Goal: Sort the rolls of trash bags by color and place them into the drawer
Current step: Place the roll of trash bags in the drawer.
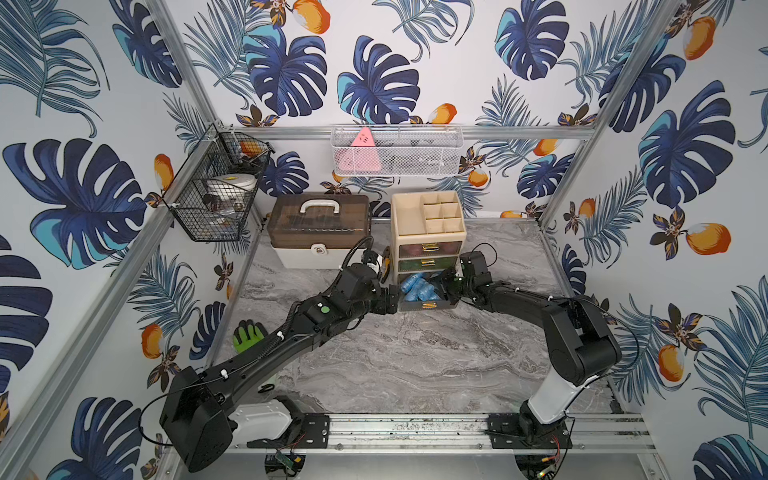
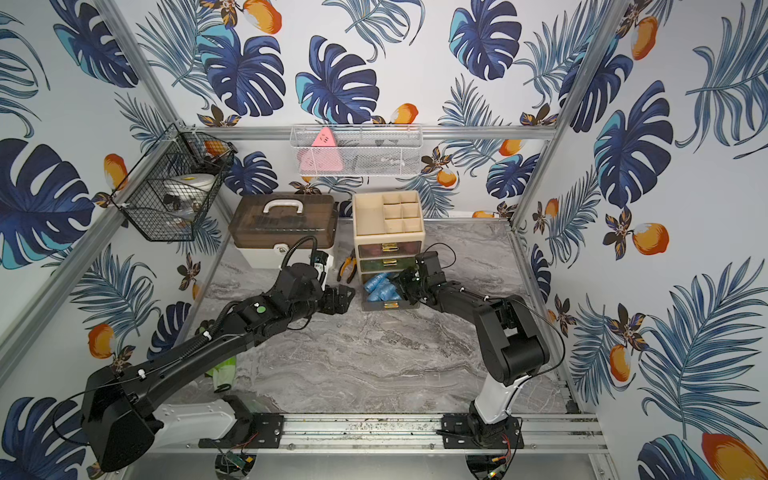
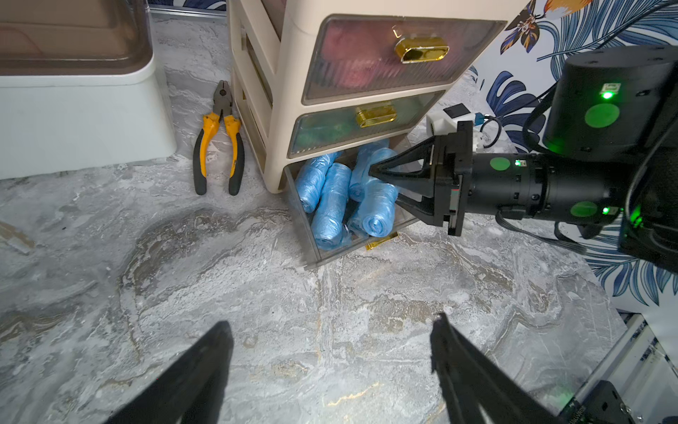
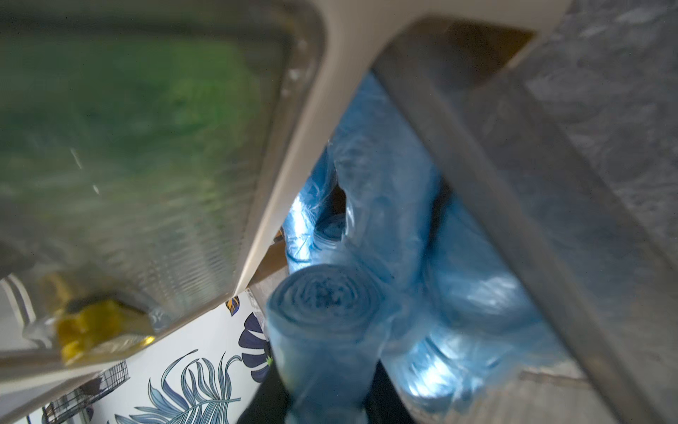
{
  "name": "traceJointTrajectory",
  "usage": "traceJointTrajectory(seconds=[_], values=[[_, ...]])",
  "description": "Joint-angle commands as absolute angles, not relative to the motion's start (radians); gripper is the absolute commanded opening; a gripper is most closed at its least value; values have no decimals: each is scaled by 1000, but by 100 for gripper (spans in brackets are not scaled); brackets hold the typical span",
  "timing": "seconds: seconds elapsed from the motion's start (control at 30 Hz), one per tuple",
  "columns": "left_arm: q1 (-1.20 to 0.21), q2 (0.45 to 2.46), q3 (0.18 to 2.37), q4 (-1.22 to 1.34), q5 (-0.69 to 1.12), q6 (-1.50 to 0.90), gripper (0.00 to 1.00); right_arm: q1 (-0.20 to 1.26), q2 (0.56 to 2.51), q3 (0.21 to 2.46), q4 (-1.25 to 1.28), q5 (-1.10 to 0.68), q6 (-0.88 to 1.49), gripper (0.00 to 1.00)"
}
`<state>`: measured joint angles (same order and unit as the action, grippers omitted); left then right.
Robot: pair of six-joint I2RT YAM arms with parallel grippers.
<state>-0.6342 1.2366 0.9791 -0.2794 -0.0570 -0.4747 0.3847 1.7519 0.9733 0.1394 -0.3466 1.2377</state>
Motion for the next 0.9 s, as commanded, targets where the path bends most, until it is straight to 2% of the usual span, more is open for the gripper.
traceJointTrajectory(seconds=[0.0,0.07,0.2,0.4,0.57,0.67,0.8,0.87], values=[[-629,1226,976,-248,-44,-482,88,396,1770,993,103,-309,1248,42],[-627,1221,973,-249,-44,-486,88,401,1771,996,111,-317,1261,49],[-626,1208,969,-251,-44,-486,89,405,1732,986,101,-319,1258,55],[-624,1202,966,-253,-44,-490,89,406,1611,916,85,-307,1241,56],[-624,1204,968,-249,-40,-491,89,407,1542,900,43,-284,1200,53],[-623,1205,970,-247,-36,-492,89,406,1552,913,48,-283,1177,46],[-623,1215,974,-251,-29,-494,88,406,1631,946,65,-306,1168,18],[-624,1212,972,-252,-33,-493,88,406,1661,940,85,-315,1185,11]])
